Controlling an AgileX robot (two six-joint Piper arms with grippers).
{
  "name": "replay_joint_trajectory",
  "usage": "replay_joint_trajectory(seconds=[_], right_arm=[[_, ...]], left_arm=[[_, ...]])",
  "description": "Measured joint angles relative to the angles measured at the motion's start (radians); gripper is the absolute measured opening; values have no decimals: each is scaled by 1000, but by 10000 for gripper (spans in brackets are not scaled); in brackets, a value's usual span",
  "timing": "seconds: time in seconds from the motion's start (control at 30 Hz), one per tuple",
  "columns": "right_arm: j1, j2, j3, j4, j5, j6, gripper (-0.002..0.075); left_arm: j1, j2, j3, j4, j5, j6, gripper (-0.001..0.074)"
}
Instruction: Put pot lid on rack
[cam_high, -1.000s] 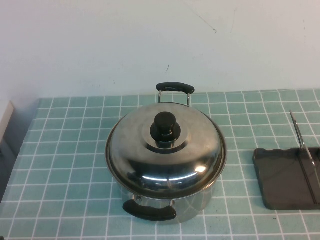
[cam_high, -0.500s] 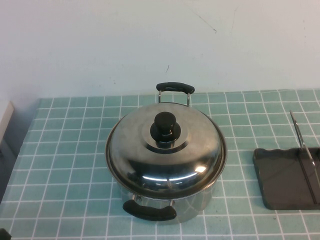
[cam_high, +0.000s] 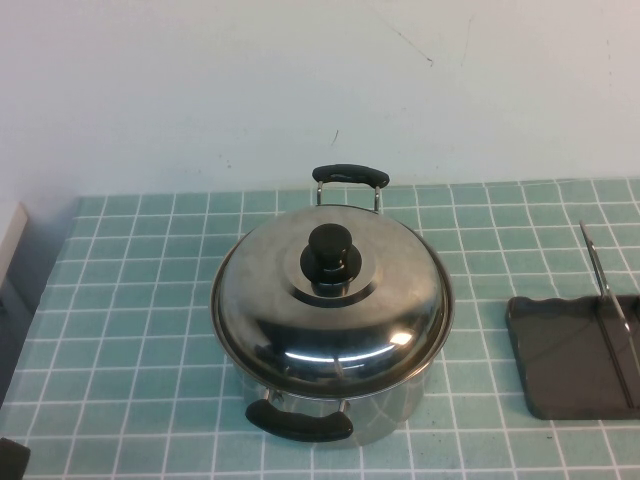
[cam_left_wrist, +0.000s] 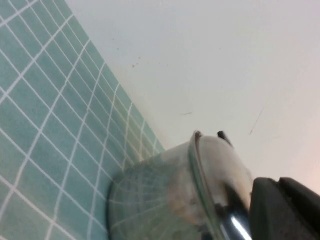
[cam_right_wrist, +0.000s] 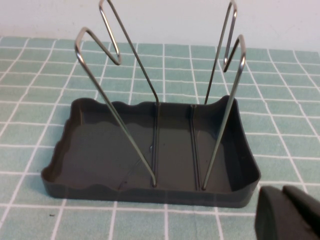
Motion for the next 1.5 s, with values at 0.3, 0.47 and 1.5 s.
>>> replay_joint_trajectory(seconds=[0.3,0.47,1.5], right_arm=[[0,0,0,0,0,0,-3],[0,0,0,0,0,0,-3],[0,0,0,0,0,-14,-3]], left_arm=[[-14,95,-284,114,175,663,-3],[-15,227,-357,306,109,653,-3],[-544,1349,-569,995,-937,214,597]])
